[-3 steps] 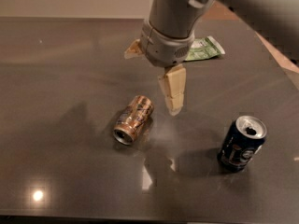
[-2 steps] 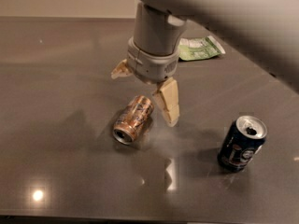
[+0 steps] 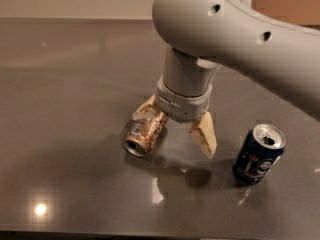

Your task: Place orange can upright

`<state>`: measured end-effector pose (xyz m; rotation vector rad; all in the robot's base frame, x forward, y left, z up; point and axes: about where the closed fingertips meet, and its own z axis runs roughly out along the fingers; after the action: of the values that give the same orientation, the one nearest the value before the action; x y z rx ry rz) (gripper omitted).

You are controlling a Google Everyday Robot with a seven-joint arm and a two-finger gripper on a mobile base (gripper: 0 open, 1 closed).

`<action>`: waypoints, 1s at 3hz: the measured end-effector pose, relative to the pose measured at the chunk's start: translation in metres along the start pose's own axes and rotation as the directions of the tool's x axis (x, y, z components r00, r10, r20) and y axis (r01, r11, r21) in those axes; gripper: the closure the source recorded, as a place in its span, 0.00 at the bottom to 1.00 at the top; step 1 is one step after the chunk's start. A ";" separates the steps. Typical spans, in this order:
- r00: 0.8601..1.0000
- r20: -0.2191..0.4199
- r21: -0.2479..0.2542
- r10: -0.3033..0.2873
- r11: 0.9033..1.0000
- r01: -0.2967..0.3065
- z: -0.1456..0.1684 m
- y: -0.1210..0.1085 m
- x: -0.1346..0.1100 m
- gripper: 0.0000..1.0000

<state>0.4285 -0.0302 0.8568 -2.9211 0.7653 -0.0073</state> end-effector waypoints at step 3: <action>0.989 -0.016 -0.028 -0.146 0.989 0.146 0.010 0.008 -0.007 0.00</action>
Offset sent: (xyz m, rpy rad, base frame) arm -0.0130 -0.0060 -0.0168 -0.0472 -0.0188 0.1700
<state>0.4190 -0.0321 0.8459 -2.9990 0.5565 -0.0378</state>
